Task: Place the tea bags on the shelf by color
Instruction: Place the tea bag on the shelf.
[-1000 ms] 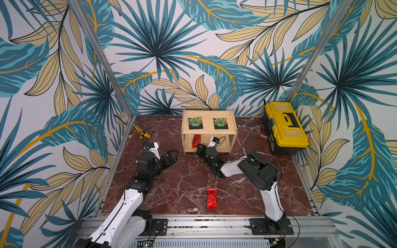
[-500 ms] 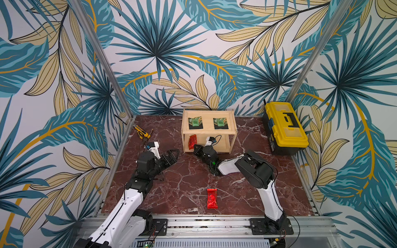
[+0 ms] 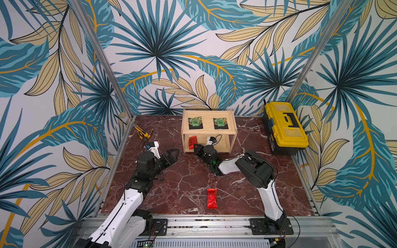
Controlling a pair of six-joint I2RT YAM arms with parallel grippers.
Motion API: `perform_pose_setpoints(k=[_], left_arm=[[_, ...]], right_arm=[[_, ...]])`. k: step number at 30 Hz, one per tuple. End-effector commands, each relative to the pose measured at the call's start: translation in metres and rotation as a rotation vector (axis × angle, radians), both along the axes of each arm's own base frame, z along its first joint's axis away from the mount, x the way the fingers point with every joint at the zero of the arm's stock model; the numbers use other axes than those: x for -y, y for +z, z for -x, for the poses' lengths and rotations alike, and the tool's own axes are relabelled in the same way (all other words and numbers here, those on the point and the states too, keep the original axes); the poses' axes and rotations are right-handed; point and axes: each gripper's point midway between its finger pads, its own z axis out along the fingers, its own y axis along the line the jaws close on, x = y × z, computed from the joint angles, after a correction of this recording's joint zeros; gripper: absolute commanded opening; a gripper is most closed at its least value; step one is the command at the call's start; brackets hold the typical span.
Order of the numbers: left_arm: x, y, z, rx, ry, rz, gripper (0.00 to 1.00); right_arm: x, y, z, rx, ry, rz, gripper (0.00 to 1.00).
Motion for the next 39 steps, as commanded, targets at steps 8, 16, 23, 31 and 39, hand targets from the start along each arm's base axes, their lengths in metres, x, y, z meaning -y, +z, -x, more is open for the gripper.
perform_pose_setpoints(k=[8,16,23,31,39], left_arm=[[-0.001,0.004,0.000,0.026,0.000,0.010,0.96],[-0.001,0.006,0.001,0.035,0.001,0.019,0.96],[-0.001,0.006,0.002,0.040,0.005,0.022,0.96],[-0.002,0.003,0.002,0.044,0.008,0.020,0.96],[-0.003,-0.004,0.006,0.026,-0.006,-0.020,0.95]], right_arm=[[-0.001,-0.007,0.006,-0.036,0.042,0.031,0.38],[0.002,-0.004,0.010,-0.067,0.043,0.043,0.44],[0.009,0.006,0.016,-0.077,0.036,0.051,0.47],[0.010,0.008,0.023,-0.090,0.054,0.044,0.47],[0.015,0.018,0.033,-0.078,0.078,0.077,0.47]])
